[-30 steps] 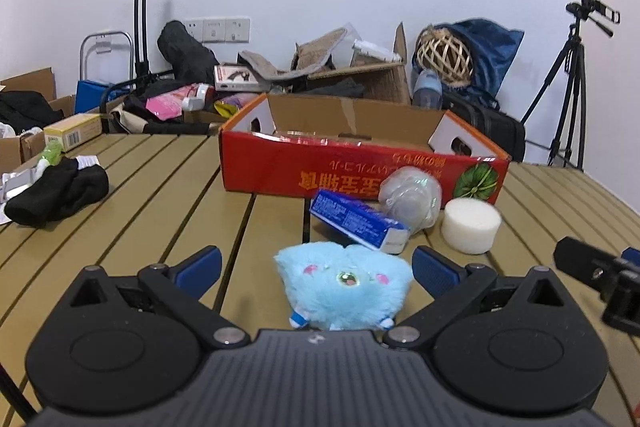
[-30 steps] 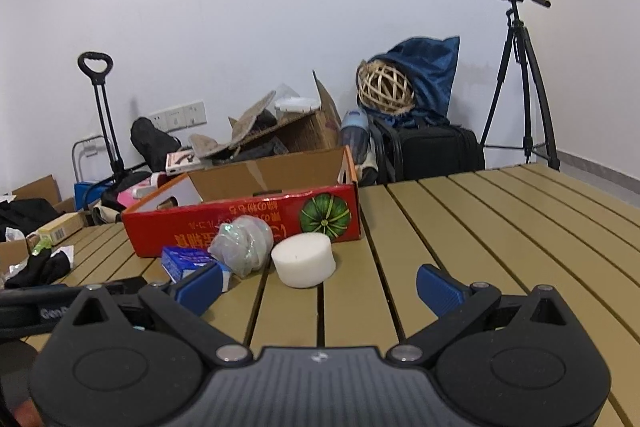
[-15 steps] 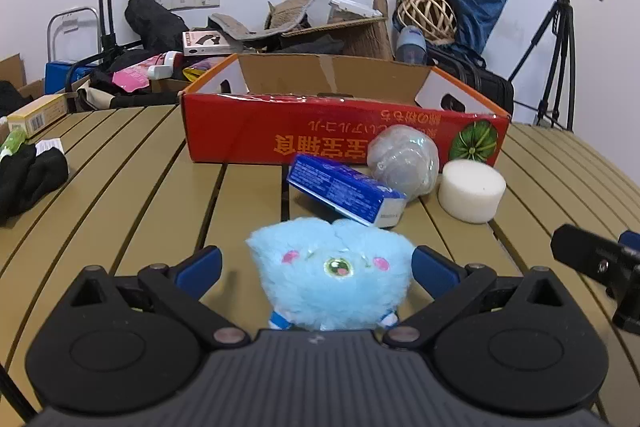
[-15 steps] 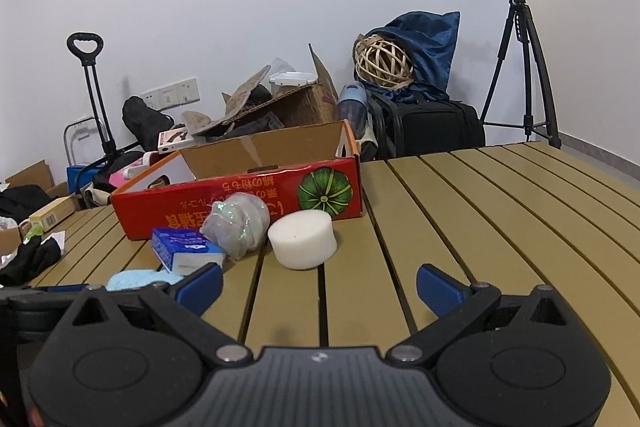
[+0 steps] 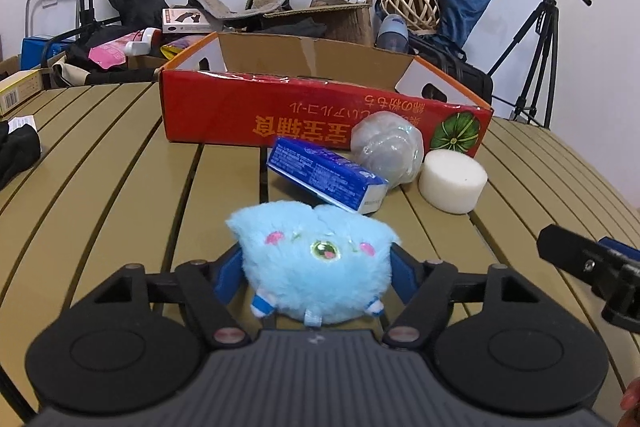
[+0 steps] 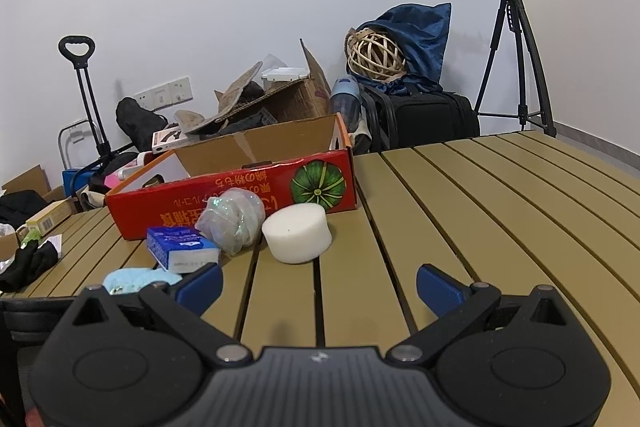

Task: Collect trash
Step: 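Hold the plush toy in the left gripper while the right gripper approaches the blue tissue pack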

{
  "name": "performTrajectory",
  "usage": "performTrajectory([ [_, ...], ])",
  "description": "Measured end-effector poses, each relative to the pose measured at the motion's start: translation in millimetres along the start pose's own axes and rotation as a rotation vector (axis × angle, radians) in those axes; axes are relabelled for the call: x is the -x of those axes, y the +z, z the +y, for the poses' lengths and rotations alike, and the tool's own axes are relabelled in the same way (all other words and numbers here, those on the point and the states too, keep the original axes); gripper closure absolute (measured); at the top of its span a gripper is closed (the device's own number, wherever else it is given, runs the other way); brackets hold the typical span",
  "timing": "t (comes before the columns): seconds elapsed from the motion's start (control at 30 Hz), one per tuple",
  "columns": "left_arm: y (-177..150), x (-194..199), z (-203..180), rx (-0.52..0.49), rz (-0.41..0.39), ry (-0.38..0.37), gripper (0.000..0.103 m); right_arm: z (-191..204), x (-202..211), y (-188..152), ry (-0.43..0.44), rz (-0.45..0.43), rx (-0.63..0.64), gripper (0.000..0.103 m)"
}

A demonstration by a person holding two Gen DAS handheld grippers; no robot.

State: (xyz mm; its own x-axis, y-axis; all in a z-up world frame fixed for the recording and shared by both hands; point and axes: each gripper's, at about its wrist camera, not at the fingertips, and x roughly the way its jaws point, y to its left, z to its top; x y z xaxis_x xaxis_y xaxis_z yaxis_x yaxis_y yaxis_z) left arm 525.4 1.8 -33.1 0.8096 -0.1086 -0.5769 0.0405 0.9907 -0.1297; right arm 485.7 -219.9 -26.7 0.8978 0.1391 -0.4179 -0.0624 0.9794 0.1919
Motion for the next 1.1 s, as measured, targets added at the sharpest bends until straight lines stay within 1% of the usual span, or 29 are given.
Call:
performTrajectory([
  [0.13,-0.2,2.8,3.2,0.006,-0.005,-0.019,0.031,2.4,-0.6,-0.8,0.001,0.01,0.013,0.0],
  [0.37,-0.2,10.6,9.6,-0.023,-0.024,0.015,0.031,5.6,0.2,-2.5,0.013,0.026,0.015,0.0],
  [0.47,2.1,19.1,20.2,-0.022,-0.037,0.026,0.031,8.5,2.5,-4.7,0.03,0.045,0.011,0.0],
  [0.6,7.8,35.4,41.4,-0.003,-0.067,0.049,0.031,15.8,5.8,-4.5,0.077,0.069,-0.036,0.0],
  [0.7,11.1,48.7,58.3,0.004,-0.086,0.07,0.031,31.0,3.9,1.2,0.101,0.075,-0.052,0.0],
  [0.9,13.8,69.9,90.8,0.037,-0.102,0.098,0.031,80.8,-4.4,20.3,0.115,0.083,0.015,0.0],
  [0.97,13.5,74.1,101.2,0.047,-0.101,0.11,0.031,96.8,-8.3,26.1,0.109,0.084,0.052,0.0],
  [1.1,10.4,77.3,117.7,0.06,-0.082,0.124,0.031,116.4,-22.6,33.1,0.068,0.111,0.103,0.0],
])
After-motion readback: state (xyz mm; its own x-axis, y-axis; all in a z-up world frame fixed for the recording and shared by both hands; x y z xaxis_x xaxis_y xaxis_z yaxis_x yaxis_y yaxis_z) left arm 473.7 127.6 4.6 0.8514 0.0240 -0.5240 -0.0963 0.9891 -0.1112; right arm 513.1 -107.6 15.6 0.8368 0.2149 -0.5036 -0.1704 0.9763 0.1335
